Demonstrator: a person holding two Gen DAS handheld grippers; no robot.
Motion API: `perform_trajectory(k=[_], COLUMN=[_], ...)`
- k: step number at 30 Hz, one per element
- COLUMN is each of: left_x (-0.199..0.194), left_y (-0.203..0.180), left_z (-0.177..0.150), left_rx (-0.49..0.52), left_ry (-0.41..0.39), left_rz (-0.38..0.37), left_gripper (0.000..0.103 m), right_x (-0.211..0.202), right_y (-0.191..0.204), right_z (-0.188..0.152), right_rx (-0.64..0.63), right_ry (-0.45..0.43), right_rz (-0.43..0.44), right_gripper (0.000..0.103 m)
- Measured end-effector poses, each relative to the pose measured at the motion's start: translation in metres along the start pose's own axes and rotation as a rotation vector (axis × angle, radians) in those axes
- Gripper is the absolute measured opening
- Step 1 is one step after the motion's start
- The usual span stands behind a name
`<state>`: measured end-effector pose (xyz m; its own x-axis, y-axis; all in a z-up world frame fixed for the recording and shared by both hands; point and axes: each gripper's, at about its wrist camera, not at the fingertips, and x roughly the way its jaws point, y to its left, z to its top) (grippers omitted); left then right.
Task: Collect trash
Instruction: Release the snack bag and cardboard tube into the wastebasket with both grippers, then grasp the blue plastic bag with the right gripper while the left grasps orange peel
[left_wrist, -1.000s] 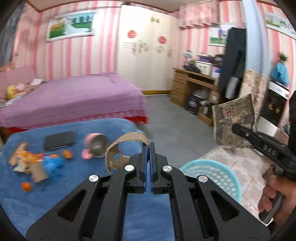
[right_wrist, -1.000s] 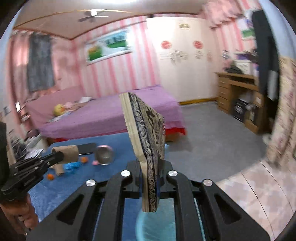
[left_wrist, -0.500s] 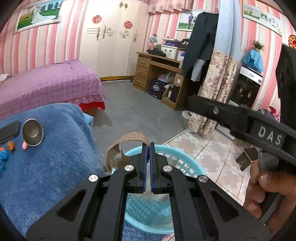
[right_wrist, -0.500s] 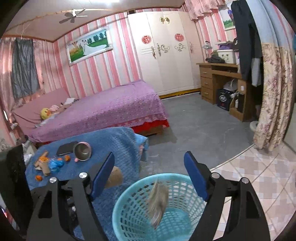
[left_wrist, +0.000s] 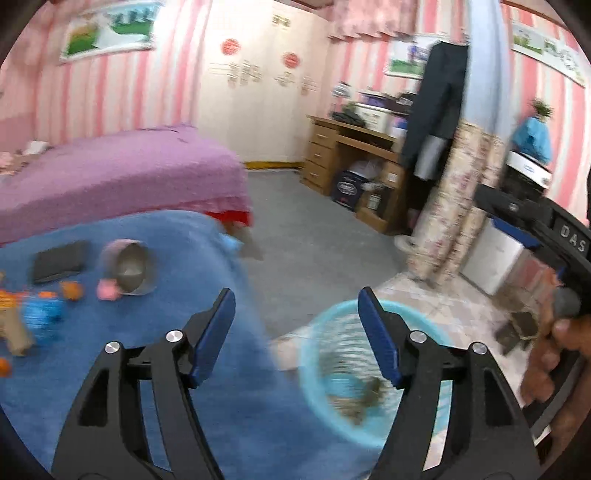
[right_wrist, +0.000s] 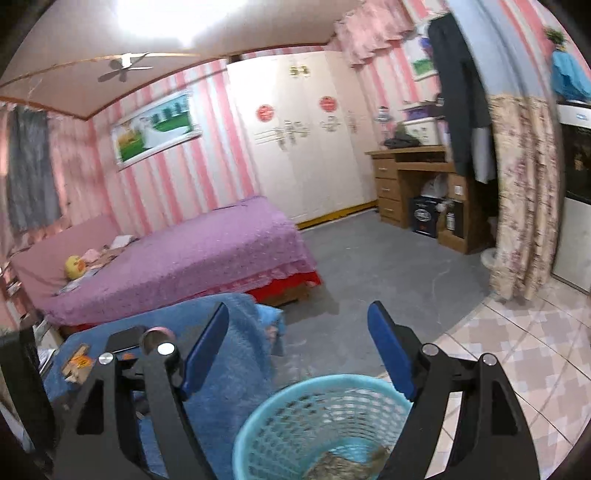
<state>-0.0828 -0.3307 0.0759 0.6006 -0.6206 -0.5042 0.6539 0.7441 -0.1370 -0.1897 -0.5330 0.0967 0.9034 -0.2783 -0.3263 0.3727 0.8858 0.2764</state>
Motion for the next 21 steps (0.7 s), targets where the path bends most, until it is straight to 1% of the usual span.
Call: perform_trajectory(k=[1, 2, 3, 4, 5, 6, 7, 8, 10, 11, 12, 13, 15, 18, 20, 21], left_x=[-0.012, -0.021, -0.034, -0.044, -0.053, -0.062, -0.067, -0.074, -0.083, -0.086, -0.089, -0.093, -0.103, -0.11, -0.112, -0.113], left_y=[0.019, 0.038, 0.063, 0.085, 0.106, 0.134, 0.155, 0.182, 0.221, 0.241, 0.269, 0.285, 0.316, 0.343, 0.356, 0.364], left_z=[0.0, -0.001, -0.003, -0.004, -0.005, -0.008, -0.012, -0.02, -0.036, -0.045, -0.056, -0.059, -0.064, -0.069, -0.073, -0.076], left_rx=[-0.003, -0.011, -0.027, -0.042, -0.052, -0.063, -0.067, -0.071, -0.093, -0.121, -0.17, -0.192, -0.249, -0.314, -0.35, -0.378], left_ry=[-0.01, -0.017, -0.024, -0.028, -0.031, -0.034, -0.035, -0.035, -0.026, -0.016, 0.023, 0.04, 0.037, 0.041, 0.044, 0.05], left_rz=[0.043, 0.086, 0.138, 0.184, 0.231, 0.304, 0.357, 0.439, 0.511, 0.533, 0.558, 0.571, 0.592, 0.601, 0.61, 0.615], left_gripper=[0.072, 0.072, 0.072, 0.072, 0.073, 0.074, 0.075, 0.075, 0.075, 0.075, 0.075, 0.075, 0.075, 0.076, 0.08, 0.08], right_x=[0.002, 0.006, 0.009, 0.014, 0.019, 0.025, 0.033, 0.042, 0.058, 0.066, 0.071, 0.078, 0.089, 0.103, 0.116, 0.123], right_y=[0.01, 0.026, 0.034, 0.05, 0.064, 0.078, 0.095, 0.111, 0.145, 0.164, 0.181, 0.202, 0.237, 0.286, 0.315, 0.326], right_z=[-0.002, -0.004, -0.006, -0.009, -0.014, -0.019, -0.027, -0.034, -0.05, -0.058, -0.066, -0.075, -0.092, -0.119, -0.138, -0.141], right_rx=[-0.006, -0.015, -0.018, -0.021, -0.022, -0.023, -0.022, -0.023, -0.03, -0.044, -0.066, -0.106, -0.182, -0.253, -0.276, -0.284], right_ry=[0.002, 0.006, 0.005, -0.001, -0.006, -0.01, -0.009, 0.004, 0.04, 0.059, 0.073, 0.086, 0.11, 0.155, 0.192, 0.205], right_rz=[0.023, 0.065, 0.087, 0.123, 0.153, 0.173, 0.19, 0.211, 0.274, 0.301, 0.32, 0.331, 0.339, 0.385, 0.41, 0.419], right_gripper=[0.078, 0.079, 0.08, 0.085, 0.086, 0.086, 0.087, 0.088, 0.088, 0.088, 0.088, 0.088, 0.088, 0.088, 0.088, 0.088])
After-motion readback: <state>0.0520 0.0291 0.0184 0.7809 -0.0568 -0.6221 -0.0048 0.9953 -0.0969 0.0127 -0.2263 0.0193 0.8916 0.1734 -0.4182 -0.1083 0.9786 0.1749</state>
